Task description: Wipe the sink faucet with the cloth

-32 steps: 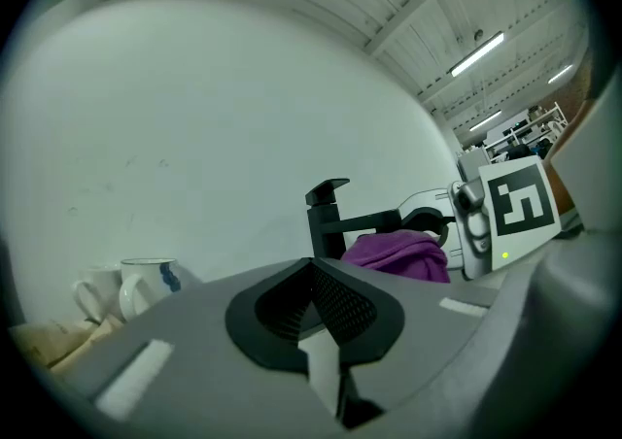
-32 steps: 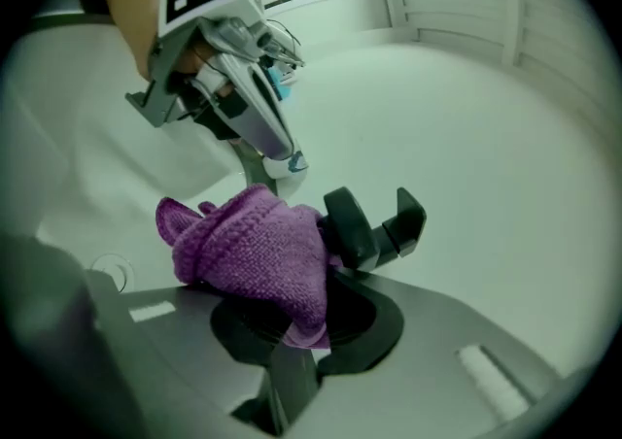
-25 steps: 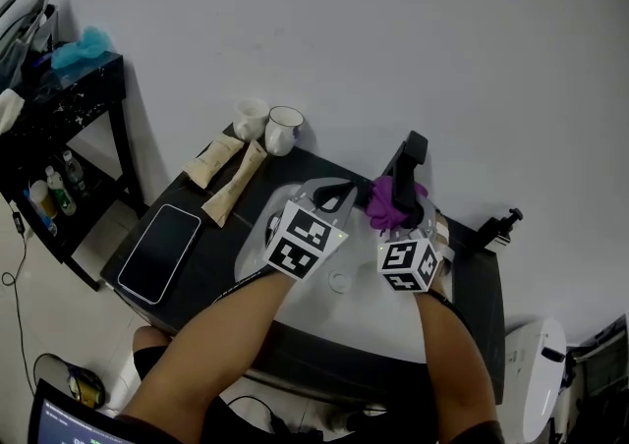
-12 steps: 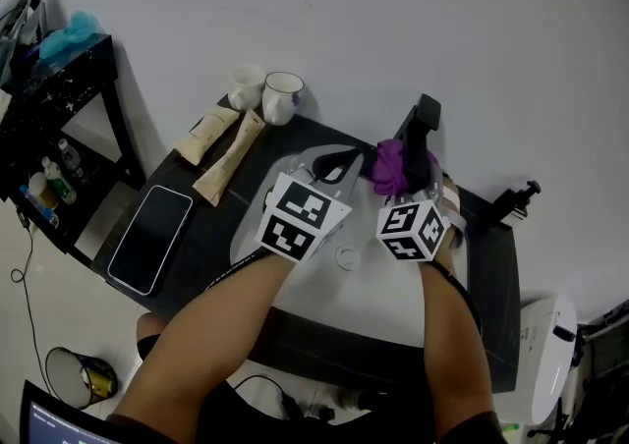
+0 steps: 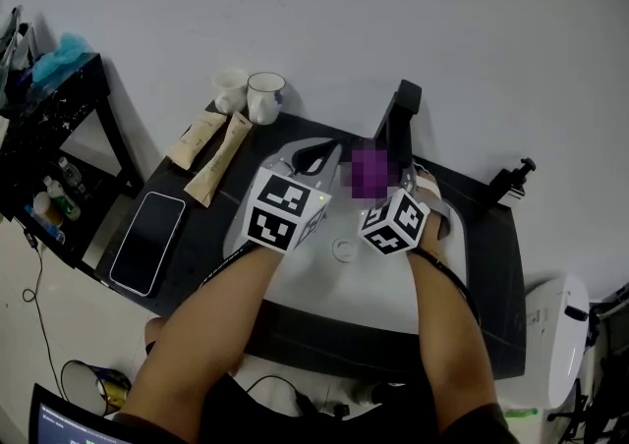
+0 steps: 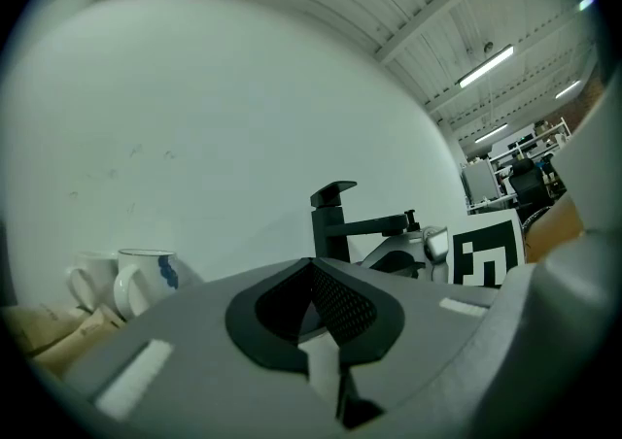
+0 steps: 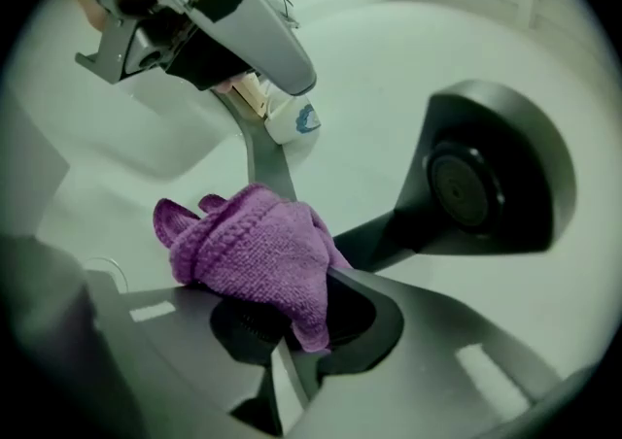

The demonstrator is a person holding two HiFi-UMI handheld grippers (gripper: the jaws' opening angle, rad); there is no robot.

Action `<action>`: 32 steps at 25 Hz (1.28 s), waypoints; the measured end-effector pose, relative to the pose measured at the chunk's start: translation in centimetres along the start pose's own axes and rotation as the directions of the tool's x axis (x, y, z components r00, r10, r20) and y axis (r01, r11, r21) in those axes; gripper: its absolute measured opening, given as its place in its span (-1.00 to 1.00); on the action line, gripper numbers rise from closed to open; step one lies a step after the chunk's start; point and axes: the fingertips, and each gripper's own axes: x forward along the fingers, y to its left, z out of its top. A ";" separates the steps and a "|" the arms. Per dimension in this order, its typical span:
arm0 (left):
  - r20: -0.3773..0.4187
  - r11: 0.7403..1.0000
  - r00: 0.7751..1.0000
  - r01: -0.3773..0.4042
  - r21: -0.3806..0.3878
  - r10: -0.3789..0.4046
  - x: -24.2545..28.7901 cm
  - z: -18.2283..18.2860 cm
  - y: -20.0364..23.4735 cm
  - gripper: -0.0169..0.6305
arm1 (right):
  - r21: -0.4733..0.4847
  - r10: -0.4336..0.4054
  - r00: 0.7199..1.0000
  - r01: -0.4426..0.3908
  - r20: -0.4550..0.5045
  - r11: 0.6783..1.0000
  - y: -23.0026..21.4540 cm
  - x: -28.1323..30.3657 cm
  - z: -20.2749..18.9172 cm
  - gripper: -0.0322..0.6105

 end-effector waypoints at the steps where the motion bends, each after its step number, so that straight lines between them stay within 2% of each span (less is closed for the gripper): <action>1: -0.003 1.000 1.000 -0.001 0.001 0.001 0.0 -0.1 0.0 -0.90 | 0.002 -0.017 1.000 0.017 -0.008 1.000 -0.3 -0.3 -0.4 -0.72; 5: -0.005 1.000 1.000 -0.002 0.003 0.002 0.0 -0.2 0.1 -0.90 | 0.076 -0.132 0.990 0.136 -0.055 0.988 -4.1 -2.2 -3.4 -0.71; 8: -0.006 1.000 1.000 0.000 0.010 0.000 0.0 -0.2 0.0 -0.90 | 0.150 -0.263 0.963 0.268 -0.054 0.952 -8.3 -4.1 -5.3 -0.71; 10: -0.011 1.000 1.000 -0.004 0.017 0.004 -0.1 -0.3 0.1 -0.90 | 0.158 -0.325 0.945 0.327 -0.039 0.932 -10.7 -5.3 -5.4 -0.71; 20: -0.011 1.000 1.000 -0.004 0.004 0.004 0.1 -0.4 0.1 -0.90 | 0.055 -0.416 0.907 0.413 0.059 0.909 -19.1 -6.3 -0.6 -0.71; 22: -0.008 1.000 1.000 -0.002 0.002 0.002 0.0 -0.3 0.0 -0.90 | 0.039 -0.417 0.907 0.415 0.057 0.909 -20.0 -6.1 -0.2 -0.71; 24: -0.004 1.000 1.000 0.000 0.000 0.000 0.0 -0.2 0.0 -0.90 | 0.017 -0.392 0.919 0.391 0.045 0.920 -19.6 -5.4 -0.3 -0.71; 28: 0.002 1.000 1.000 0.003 -0.002 -0.003 0.1 -0.1 0.1 -0.90 | -0.022 -0.308 0.951 0.308 -0.002 0.951 -16.7 -3.4 -2.2 -0.71; 32: 0.005 1.000 1.000 0.007 -0.003 -0.007 0.1 0.0 0.0 -0.90 | -0.053 -0.228 0.973 0.226 -0.044 0.973 -12.8 -1.9 -4.5 -0.72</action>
